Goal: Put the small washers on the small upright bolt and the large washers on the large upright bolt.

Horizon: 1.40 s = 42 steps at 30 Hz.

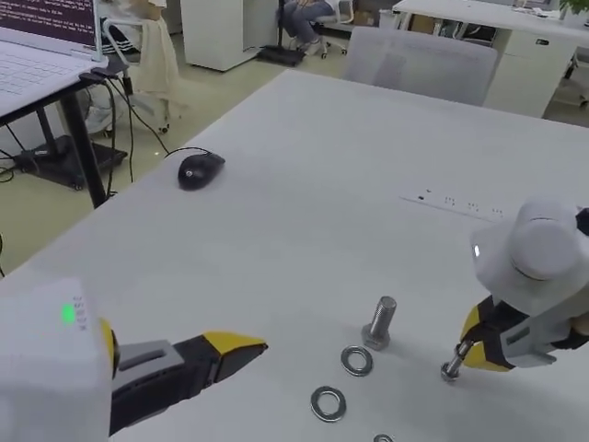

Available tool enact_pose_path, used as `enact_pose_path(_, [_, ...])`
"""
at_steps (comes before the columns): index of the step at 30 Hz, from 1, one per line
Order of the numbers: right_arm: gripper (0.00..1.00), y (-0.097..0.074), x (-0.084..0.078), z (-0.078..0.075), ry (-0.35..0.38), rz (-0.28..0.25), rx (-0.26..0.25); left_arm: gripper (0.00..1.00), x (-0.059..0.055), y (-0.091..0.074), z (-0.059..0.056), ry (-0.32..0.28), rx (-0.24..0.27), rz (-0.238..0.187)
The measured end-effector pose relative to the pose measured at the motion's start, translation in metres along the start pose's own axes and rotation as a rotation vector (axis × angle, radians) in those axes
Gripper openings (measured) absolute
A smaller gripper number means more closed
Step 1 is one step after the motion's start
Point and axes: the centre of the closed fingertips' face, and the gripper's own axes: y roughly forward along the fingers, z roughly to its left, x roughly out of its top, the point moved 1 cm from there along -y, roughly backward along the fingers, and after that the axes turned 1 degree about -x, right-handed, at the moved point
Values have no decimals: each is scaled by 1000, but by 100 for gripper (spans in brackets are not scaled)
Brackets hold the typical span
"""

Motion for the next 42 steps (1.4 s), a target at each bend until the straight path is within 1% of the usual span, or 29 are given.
enact_pose_path(4, [13,7,-2,0,3,5,8,55,-1,1,2,-4,1,4])
enact_pose_path(11, [13,20,-7,2,5,5,24,55,-1,1,5,-18,11,0])
enact_pose_path(16, [13,26,-12,3,10,13,33,55,-3,4,6,-27,12,11])
enact_pose_path(19, [14,25,-12,4,20,4,34,55,-3,5,6,-27,10,14])
enact_pose_path(25, [14,19,-20,2,32,9,23,55,-2,6,4,-22,5,15])
enact_pose_path(29, [14,14,-22,4,47,7,17,55,-1,6,3,-12,1,19])
enact_pose_path(34, [14,7,-22,14,55,-4,11,55,1,3,-1,6,-2,15])
enact_pose_path(37, [14,4,-22,22,60,-15,11,55,6,1,-3,25,0,8])
enact_pose_path(39, [14,4,-21,27,63,-22,14,55,10,0,-4,33,1,-4])
enact_pose_path(42, [14,4,-18,39,59,-28,23,55,15,-3,-6,51,6,-14])
